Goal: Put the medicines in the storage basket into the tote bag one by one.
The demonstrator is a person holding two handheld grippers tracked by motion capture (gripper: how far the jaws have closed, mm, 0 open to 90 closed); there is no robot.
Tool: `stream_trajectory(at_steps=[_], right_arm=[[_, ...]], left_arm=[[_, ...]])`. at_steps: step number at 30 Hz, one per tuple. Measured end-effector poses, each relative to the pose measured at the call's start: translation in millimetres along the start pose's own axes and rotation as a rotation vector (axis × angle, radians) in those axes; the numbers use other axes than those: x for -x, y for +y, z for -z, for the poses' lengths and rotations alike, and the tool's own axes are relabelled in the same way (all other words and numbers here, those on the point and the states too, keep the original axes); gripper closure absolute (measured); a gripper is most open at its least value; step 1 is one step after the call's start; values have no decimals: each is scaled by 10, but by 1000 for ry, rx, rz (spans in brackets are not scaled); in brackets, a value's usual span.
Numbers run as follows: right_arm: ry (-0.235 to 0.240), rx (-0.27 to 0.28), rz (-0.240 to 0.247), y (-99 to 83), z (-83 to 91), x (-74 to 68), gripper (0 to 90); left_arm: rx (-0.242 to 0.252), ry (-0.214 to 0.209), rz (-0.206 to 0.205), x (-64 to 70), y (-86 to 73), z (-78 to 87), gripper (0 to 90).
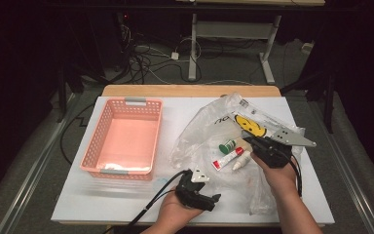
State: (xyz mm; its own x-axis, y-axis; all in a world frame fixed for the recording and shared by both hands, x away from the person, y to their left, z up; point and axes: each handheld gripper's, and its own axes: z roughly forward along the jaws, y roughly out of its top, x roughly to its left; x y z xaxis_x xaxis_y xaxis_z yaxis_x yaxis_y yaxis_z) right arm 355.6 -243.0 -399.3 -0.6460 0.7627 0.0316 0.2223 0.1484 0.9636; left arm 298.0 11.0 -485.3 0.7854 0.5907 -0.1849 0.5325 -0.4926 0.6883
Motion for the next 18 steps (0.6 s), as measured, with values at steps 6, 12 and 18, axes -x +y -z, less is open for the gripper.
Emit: stream_trajectory(at_steps=[6,12,18], right_arm=[[2,0,1,3,-3,-12,900],[-2,-1,-5,1,4,-2,900],[-1,4,0,9,18,-3,900]], left_arm=[[6,-5,26,21,139,-132,147],[39,-1,108,-26,229,-207,167],[54,81,93,-34,238,-145,170]])
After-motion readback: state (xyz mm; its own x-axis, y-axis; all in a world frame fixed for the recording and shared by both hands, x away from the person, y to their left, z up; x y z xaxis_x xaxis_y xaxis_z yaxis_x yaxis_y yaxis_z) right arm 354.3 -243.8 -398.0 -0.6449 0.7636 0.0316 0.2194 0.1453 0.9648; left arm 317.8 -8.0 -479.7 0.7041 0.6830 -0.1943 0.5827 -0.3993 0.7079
